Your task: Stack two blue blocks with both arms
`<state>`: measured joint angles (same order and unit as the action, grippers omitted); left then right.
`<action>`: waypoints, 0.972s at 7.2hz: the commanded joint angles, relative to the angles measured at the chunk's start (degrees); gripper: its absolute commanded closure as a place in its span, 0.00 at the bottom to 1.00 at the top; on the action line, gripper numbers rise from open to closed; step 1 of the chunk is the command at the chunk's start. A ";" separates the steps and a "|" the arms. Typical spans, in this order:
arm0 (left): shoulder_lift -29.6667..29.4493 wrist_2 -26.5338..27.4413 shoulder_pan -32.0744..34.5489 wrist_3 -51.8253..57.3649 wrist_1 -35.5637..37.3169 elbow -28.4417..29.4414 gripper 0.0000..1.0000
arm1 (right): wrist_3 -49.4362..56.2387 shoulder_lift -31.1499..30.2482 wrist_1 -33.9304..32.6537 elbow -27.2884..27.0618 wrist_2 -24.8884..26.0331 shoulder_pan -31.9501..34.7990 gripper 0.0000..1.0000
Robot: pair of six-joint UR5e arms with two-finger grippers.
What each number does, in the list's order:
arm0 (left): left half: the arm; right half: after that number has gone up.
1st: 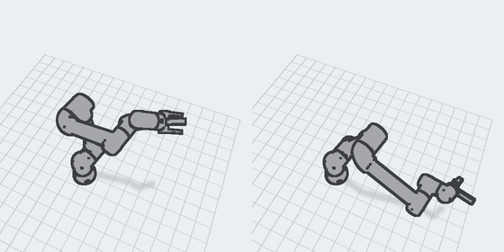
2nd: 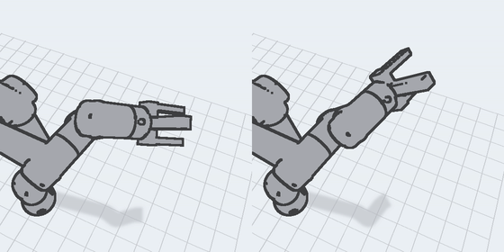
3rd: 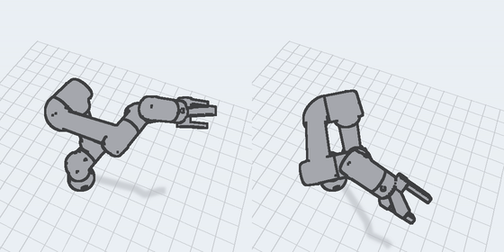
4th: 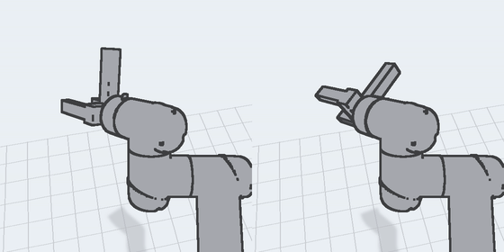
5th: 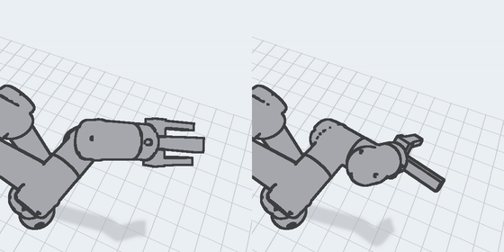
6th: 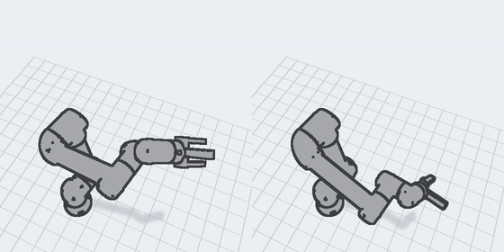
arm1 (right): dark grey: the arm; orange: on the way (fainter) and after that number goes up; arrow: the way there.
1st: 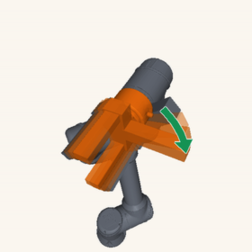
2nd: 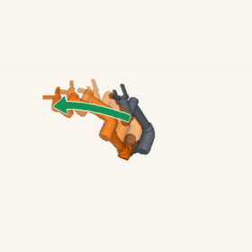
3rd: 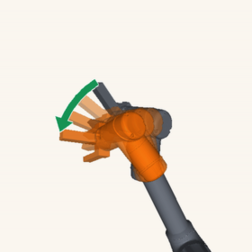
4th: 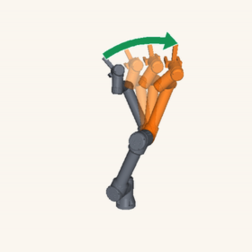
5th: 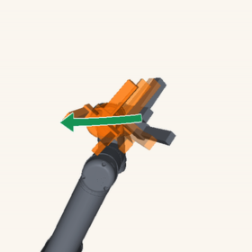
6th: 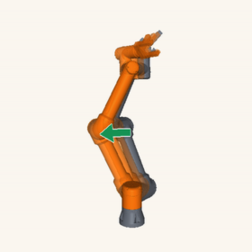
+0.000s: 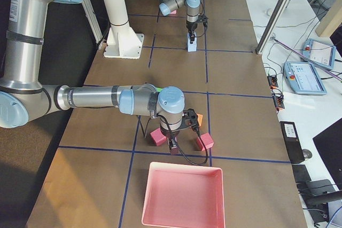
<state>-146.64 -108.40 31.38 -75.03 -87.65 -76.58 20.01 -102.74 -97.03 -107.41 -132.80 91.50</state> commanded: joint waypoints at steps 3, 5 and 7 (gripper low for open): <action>0.04 -0.67 1.83 1.90 0.28 -2.94 0.00 | 0.03 0.00 0.00 0.09 0.09 0.00 0.00; 4.84 -8.55 9.44 10.19 9.72 -15.45 0.00 | -0.06 0.00 0.00 0.09 0.18 0.00 0.00; 23.69 -9.29 18.06 30.80 11.10 -29.55 0.00 | -0.23 0.26 0.00 0.09 0.26 -0.09 0.00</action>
<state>-133.07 -116.79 44.05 -56.32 -77.67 -98.70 19.85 -102.57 -97.03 -107.32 -132.58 91.44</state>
